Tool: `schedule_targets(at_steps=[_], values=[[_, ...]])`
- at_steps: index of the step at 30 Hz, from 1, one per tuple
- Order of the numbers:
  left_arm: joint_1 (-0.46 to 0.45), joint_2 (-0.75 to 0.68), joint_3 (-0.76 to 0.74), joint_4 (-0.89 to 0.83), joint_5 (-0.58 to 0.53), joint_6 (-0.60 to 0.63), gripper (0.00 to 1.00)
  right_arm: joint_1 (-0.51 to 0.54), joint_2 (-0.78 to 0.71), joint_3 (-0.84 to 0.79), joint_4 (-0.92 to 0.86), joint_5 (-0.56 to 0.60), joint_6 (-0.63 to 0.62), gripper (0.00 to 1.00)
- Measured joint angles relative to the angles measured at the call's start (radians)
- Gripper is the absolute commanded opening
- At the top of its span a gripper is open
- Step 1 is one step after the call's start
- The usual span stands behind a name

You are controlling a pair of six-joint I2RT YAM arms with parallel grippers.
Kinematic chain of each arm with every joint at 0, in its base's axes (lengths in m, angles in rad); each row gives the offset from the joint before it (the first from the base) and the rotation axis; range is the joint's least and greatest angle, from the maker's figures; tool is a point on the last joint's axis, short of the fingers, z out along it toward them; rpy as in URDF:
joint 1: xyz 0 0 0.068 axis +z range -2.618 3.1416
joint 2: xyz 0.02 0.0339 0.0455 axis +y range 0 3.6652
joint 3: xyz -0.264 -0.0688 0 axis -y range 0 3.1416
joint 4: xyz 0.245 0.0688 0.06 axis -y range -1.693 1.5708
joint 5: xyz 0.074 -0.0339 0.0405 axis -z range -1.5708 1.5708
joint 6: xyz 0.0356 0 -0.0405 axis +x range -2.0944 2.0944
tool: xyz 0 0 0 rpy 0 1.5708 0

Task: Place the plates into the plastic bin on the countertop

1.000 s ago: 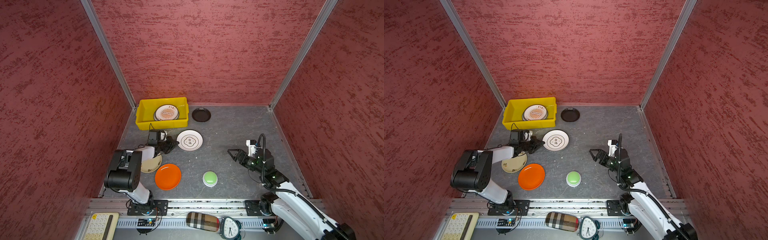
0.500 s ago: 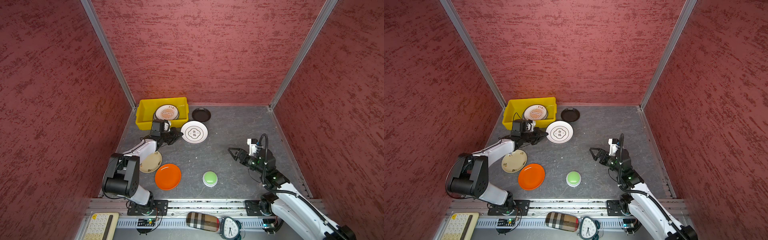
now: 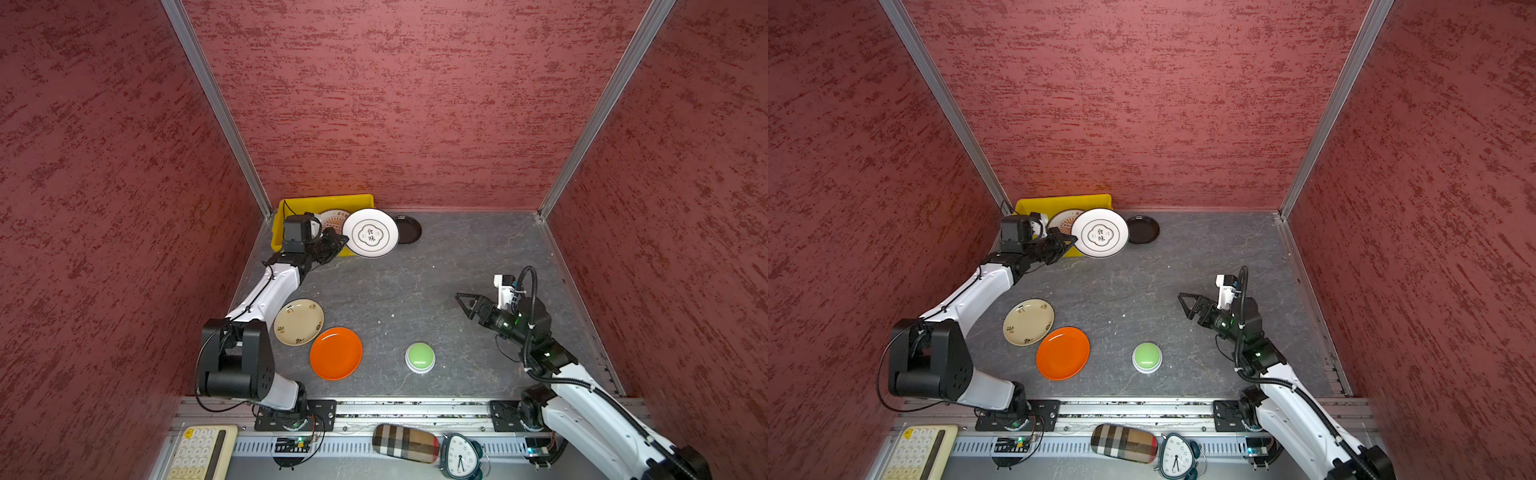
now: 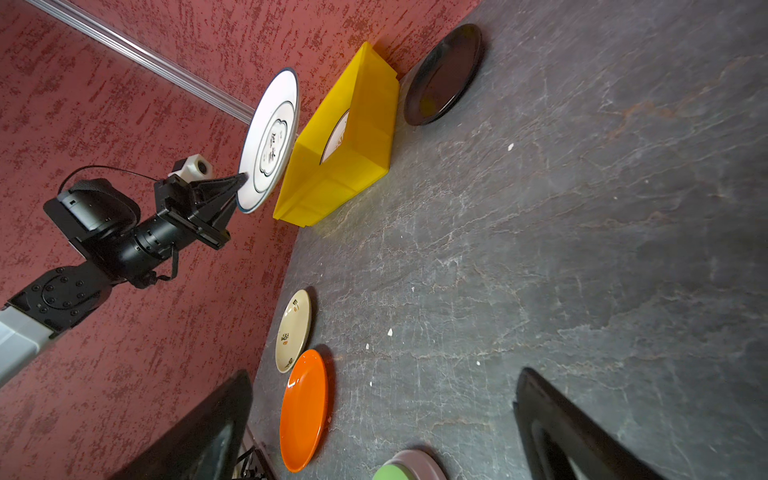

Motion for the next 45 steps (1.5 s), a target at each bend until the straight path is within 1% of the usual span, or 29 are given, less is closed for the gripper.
schedule_targets(at_steps=[7, 11, 14, 20, 26, 32, 40, 41, 42, 45], values=[[0.114, 0.088, 0.101, 0.000, -0.063, 0.001, 0.00, 0.000, -0.001, 0.008, -0.008, 0.005, -0.025, 0.99], [0.161, 0.181, 0.159, -0.007, -0.095, 0.004, 0.00, 0.000, -0.002, 0.010, -0.020, 0.014, -0.033, 0.99], [0.177, 0.266, 0.225, -0.026, -0.109, 0.019, 0.00, 0.000, -0.006, 0.018, -0.042, 0.024, -0.042, 0.99], [0.182, 0.417, 0.393, -0.101, -0.126, 0.055, 0.00, 0.000, -0.022, 0.037, -0.089, 0.050, -0.068, 0.99], [0.182, 0.510, 0.534, -0.187, -0.158, 0.105, 0.00, 0.000, -0.024, 0.063, -0.127, 0.076, -0.086, 0.99], [0.176, 0.579, 0.620, -0.255, -0.196, 0.140, 0.00, 0.000, -0.027, 0.063, -0.134, 0.093, -0.085, 0.99], [0.160, 0.647, 0.697, -0.316, -0.238, 0.166, 0.00, 0.000, -0.034, 0.063, -0.149, 0.110, -0.085, 0.99], [0.160, 0.655, 0.705, -0.321, -0.241, 0.168, 0.07, 0.000, -0.035, 0.064, -0.153, 0.112, -0.085, 0.99], [0.160, 0.662, 0.709, -0.326, -0.245, 0.171, 0.17, 0.000, -0.035, 0.064, -0.158, 0.114, -0.085, 0.99], [0.160, 0.674, 0.724, -0.342, -0.251, 0.178, 0.18, 0.000, -0.035, 0.066, -0.170, 0.117, -0.085, 0.99]])
